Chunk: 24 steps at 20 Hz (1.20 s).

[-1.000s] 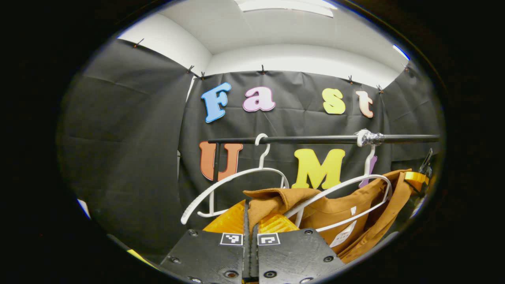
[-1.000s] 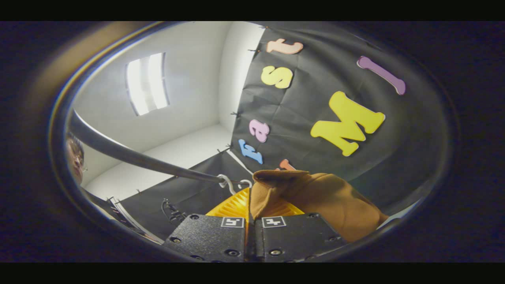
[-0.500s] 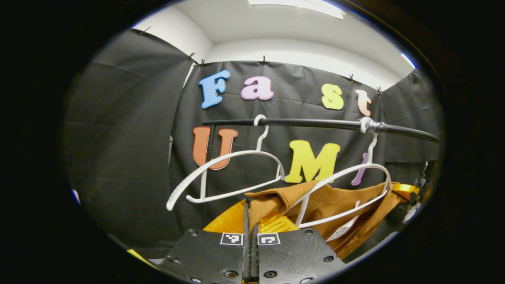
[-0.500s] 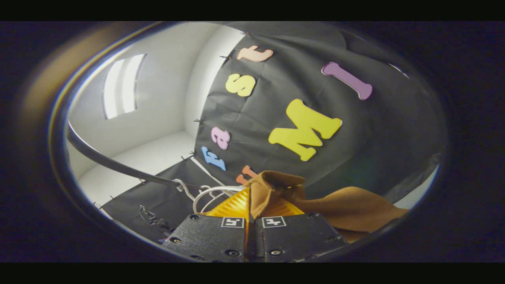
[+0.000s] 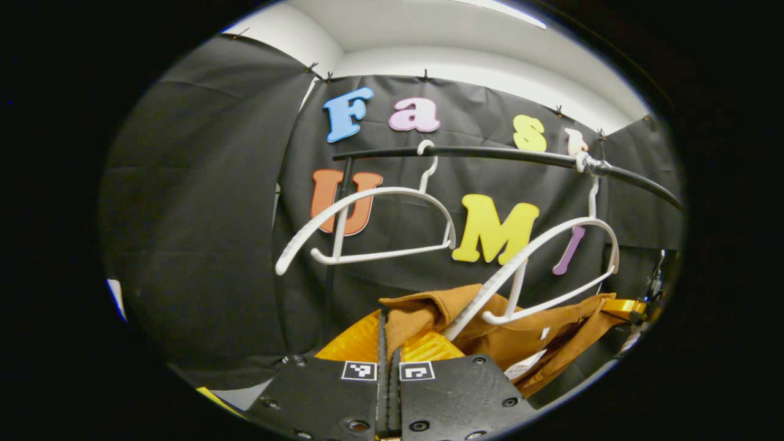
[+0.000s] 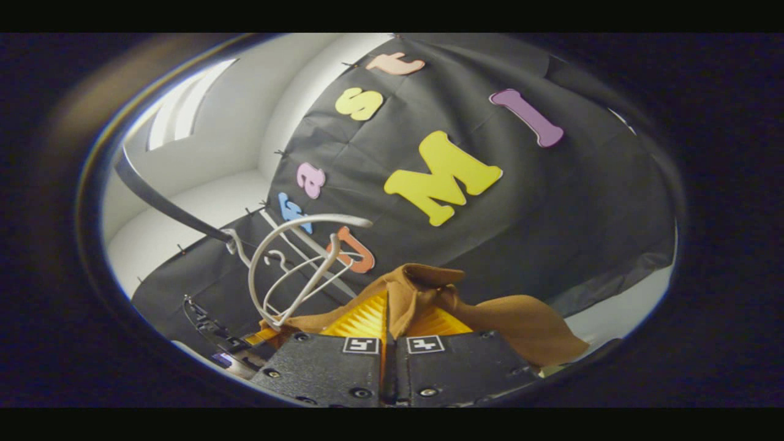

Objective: Grasp the clothes on the hanger with both hands and then place them into the laundry hamper below.

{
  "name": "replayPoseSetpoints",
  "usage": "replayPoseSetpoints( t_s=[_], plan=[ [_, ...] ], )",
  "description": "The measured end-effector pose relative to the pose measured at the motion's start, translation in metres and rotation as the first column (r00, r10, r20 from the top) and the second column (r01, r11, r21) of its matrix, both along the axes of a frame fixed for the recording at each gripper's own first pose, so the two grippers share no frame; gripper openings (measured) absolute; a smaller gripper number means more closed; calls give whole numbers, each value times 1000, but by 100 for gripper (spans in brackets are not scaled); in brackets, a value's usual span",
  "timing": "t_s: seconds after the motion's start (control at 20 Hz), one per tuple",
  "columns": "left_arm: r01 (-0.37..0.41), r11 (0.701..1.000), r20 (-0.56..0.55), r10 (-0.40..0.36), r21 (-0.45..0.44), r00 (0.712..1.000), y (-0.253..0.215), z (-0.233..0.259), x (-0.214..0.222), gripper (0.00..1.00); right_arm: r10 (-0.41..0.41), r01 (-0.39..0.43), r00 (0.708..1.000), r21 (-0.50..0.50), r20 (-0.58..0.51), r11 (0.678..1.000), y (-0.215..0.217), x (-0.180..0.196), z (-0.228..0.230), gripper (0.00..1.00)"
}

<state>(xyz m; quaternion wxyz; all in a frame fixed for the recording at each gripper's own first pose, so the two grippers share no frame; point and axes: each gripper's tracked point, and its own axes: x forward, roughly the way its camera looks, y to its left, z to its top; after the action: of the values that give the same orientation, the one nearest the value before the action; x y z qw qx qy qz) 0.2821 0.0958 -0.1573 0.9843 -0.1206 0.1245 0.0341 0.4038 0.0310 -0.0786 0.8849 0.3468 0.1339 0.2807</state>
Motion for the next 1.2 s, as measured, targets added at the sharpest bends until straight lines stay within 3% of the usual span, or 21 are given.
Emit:
replayPoseSetpoints(
  t_s=[0.25, 0.3, 0.35, 0.55, 0.6, 0.7, 0.9, 0.95, 1.2],
  plan=[
    [-3, 1000, -74, 3, 0, 997, 0, -33, -31, 0, 31, -35, 999, -82, -41, 996, 15, -23, -29, 3],
    [1, 1000, -87, -2, -11, 996, -4, -38, -34, 5, 39, -43, 998, -101, -44, 994, 19, -26, -32, 3],
    [3, 1000, -104, -4, -10, 995, -7, -42, -41, 0, 52, -57, 998, -119, -44, 991, 24, -32, -34, 3],
    [33, 999, -130, -33, 2, 991, -21, -52, -61, 0, 83, -89, 996, -201, -40, 976, 40, -52, -39, 4],
    [43, 999, -135, -43, -4, 990, -28, -51, -67, 5, 86, -92, 996, -212, -36, 973, 44, -55, -37, 4],
    [66, 998, -132, -68, -18, 989, -37, -47, -70, 0, 108, -112, 994, -230, -26, 967, 54, -66, -33, 3],
    [127, 992, -96, -129, -27, 987, -60, -24, -71, 0, 157, -150, 988, -264, 5, 953, 78, -88, -15, 3],
    [142, 989, -87, -144, -29, 986, -65, -18, -70, 5, 167, -156, 986, -269, 17, 950, 86, -91, -9, 3],
    [257, 966, -39, -259, -36, 965, -109, 9, -67, 5, 269, -231, 959, -298, 93, 926, 134, -127, 26, 4]
  ],
)
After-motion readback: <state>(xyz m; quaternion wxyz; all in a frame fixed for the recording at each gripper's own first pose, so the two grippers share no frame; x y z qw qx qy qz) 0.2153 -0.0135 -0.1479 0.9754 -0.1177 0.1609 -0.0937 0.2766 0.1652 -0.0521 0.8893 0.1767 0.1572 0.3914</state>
